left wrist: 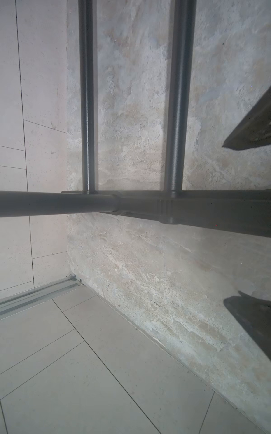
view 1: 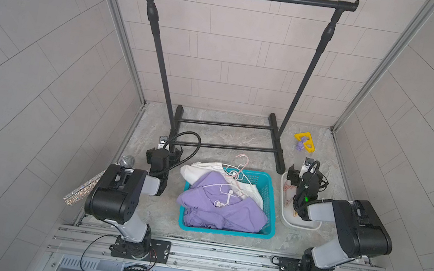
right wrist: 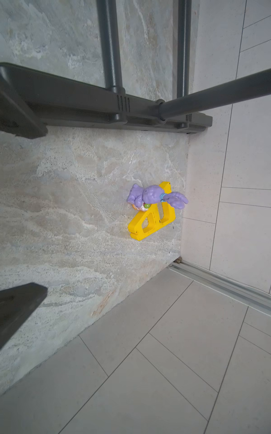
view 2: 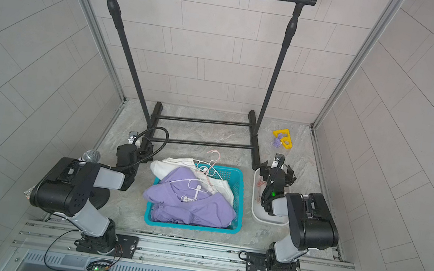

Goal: Use clothespins to secure the t-shirt on both sides of the hanger
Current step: Pick up the hanger from the basket.

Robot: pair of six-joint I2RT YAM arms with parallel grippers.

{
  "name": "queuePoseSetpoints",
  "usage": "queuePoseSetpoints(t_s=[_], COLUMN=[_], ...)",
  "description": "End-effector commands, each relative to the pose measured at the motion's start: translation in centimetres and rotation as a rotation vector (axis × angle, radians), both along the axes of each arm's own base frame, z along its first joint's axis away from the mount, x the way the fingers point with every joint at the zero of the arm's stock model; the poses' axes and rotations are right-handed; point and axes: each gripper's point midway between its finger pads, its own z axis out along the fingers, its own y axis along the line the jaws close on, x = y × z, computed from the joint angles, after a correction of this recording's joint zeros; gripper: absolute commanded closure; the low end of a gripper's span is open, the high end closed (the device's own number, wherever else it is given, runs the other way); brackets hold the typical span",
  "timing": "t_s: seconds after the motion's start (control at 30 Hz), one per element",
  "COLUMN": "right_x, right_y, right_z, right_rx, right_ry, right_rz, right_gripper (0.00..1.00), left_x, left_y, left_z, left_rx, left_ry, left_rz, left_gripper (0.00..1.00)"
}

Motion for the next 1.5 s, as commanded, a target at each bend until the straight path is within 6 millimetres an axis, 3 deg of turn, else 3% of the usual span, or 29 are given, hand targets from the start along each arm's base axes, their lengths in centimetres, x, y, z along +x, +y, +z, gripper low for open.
queuePoseSetpoints(t_s=[0.0,0.77,0.97,1.27,1.47], right_x=[0.0,0.0,-0.8,-2.1,-2.6], right_y=[0.0,-0.5,-0.9,-0.4,0.0], right_z=[-0.6,-0.5,0.1,2.6,4.6], right_rx=[-0.01,0.016,0.023,0.007,0.096], right_ry=[0.027,0.02,-0.026,-0.002,0.055], right_rz=[0.005,0.009,-0.021,-0.035,-0.059], right_gripper=[0.0,0.0,0.0,0.0,0.0], left_x=[0.2,0.2,0.1,0.0,-0.3], left_y=[0.4,0.3,0.3,0.5,1.1], left_z=[0.4,0.5,0.6,2.8,5.5], left_rx=[-0.049,-0.024,-0.026,-0.037,-0.053], left_ry=[-0.027,-0.024,-0.03,0.016,0.08], left_rz=[-0.005,0.003,0.002,0.021,0.086], left_gripper=[0.0,0.0,0.0,0.0,0.01])
